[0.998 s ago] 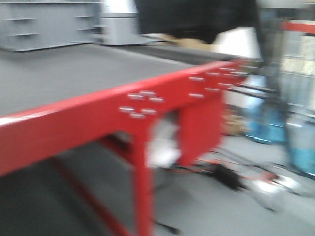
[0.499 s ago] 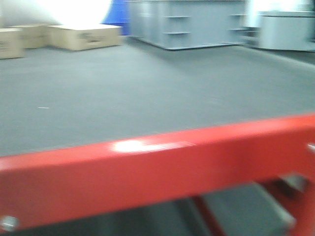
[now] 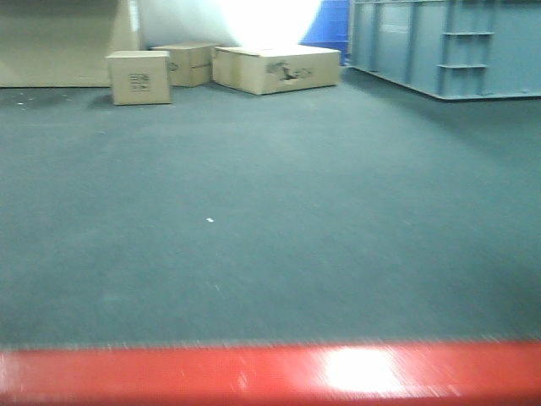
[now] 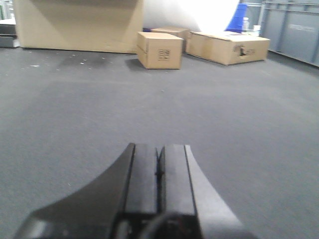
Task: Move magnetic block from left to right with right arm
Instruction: 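Drive up to the second grey-carpeted table and stop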
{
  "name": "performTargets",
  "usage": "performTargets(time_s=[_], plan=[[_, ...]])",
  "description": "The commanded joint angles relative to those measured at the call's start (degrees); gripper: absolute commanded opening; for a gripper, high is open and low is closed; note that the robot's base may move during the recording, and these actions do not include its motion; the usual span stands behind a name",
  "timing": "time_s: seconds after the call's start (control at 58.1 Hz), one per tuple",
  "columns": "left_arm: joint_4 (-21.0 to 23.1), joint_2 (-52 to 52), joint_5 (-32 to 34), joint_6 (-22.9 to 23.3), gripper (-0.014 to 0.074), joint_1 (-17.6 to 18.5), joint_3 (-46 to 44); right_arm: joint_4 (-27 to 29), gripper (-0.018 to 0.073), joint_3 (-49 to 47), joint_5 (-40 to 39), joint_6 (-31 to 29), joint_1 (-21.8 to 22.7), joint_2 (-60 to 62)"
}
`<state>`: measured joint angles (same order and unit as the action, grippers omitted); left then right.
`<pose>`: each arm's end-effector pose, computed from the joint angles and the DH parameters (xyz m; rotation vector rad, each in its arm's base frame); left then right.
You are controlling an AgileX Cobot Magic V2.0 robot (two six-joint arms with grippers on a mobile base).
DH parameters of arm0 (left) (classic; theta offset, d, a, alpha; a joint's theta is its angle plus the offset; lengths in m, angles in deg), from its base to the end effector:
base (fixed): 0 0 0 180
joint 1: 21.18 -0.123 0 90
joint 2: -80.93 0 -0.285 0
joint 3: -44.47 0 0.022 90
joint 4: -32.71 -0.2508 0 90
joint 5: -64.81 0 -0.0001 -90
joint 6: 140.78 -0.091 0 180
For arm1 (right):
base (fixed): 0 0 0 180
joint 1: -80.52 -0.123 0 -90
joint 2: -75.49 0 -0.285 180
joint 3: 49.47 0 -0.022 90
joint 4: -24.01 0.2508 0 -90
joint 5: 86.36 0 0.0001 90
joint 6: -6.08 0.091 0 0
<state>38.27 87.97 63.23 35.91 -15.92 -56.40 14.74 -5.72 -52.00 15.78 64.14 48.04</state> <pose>0.0566 -0.0055 0.2001 0.0424 1.5318 -0.1064 0.0645 0.0103 0.3322 -0.1660 1.8300 0.1419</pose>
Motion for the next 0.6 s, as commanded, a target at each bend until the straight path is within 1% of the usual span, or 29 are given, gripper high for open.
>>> performTargets(time_s=[0.0,0.585], plan=[[0.3,-0.6,4.8,0.3,-0.0126,0.1,0.5,-0.8,0.0247,-1.6,-5.1,-0.4,0.3,-0.6],[0.3,-0.6,4.8,0.3,-0.0126,0.1,0.5,-0.8,0.0247,-1.6,-5.1,-0.4,0.3,-0.6]])
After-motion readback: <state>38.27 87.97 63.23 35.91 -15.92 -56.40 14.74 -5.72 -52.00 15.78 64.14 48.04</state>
